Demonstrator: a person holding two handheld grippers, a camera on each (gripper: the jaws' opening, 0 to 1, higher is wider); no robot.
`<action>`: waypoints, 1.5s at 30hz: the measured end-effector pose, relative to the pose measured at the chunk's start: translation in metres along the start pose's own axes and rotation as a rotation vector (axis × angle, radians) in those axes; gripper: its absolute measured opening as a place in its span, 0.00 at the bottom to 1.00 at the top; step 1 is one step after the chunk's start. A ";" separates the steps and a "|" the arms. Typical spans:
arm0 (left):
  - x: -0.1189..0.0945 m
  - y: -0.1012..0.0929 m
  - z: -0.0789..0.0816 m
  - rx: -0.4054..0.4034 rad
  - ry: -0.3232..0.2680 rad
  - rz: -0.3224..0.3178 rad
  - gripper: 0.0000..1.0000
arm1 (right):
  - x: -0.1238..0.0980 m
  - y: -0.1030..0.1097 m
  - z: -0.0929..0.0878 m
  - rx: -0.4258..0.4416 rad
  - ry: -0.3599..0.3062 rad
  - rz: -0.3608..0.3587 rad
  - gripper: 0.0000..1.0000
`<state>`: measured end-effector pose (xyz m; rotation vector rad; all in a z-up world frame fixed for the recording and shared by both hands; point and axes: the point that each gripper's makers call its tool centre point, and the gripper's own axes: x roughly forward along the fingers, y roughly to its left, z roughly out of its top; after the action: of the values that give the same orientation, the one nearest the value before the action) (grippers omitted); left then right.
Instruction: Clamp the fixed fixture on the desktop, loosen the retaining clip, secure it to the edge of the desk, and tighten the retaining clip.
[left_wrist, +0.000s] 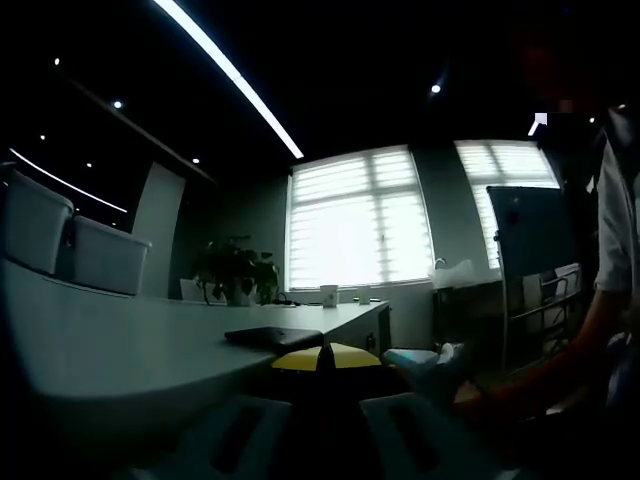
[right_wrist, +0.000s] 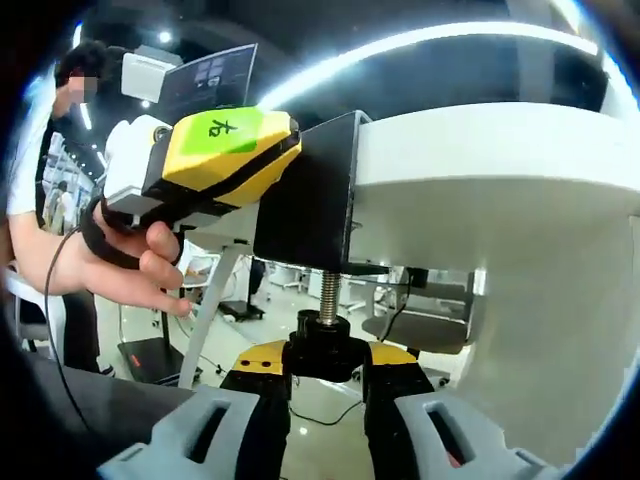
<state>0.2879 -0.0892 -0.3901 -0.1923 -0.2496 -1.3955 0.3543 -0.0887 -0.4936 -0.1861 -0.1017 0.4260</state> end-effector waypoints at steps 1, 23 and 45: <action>0.000 0.000 0.000 -0.001 -0.001 0.000 0.01 | -0.001 -0.002 -0.003 -0.029 0.016 -0.037 0.29; -0.001 -0.001 -0.001 0.017 0.006 0.007 0.01 | -0.020 -0.011 0.012 0.115 -0.068 -0.575 0.41; 0.000 0.000 -0.001 0.006 0.000 0.006 0.01 | -0.004 -0.005 0.014 0.063 -0.116 -0.210 0.28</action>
<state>0.2879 -0.0891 -0.3913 -0.1874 -0.2530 -1.3884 0.3505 -0.0922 -0.4789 -0.0871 -0.2193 0.2302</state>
